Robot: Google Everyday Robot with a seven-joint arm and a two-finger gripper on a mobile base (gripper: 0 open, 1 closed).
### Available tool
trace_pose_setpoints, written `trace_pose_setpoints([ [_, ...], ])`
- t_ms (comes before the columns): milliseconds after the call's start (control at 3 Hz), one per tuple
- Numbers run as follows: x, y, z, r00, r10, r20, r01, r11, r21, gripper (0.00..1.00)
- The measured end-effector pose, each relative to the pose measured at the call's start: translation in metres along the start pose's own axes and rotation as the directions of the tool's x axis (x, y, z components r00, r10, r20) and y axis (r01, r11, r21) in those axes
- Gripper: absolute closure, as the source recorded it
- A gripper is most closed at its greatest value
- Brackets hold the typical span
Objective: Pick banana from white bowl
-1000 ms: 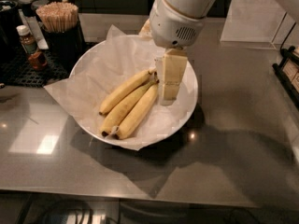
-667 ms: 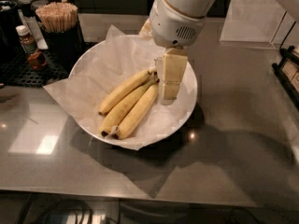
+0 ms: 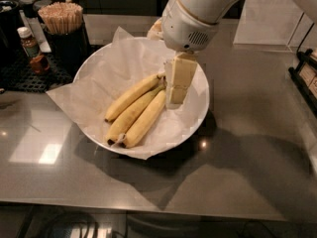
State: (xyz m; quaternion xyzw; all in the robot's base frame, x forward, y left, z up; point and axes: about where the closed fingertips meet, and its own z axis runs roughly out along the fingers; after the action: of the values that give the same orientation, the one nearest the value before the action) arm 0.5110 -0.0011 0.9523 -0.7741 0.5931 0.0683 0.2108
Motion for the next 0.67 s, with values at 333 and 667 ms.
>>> trace_pose_setpoints([
  [333,0.0018,-0.0184,0.0071,0.999,-0.012,0.043,0.011,0.9998,0.015,0.00],
  [667,0.0018,-0.0184,0.0072,0.999,-0.012,0.043,0.011,0.9998,0.015,0.00],
])
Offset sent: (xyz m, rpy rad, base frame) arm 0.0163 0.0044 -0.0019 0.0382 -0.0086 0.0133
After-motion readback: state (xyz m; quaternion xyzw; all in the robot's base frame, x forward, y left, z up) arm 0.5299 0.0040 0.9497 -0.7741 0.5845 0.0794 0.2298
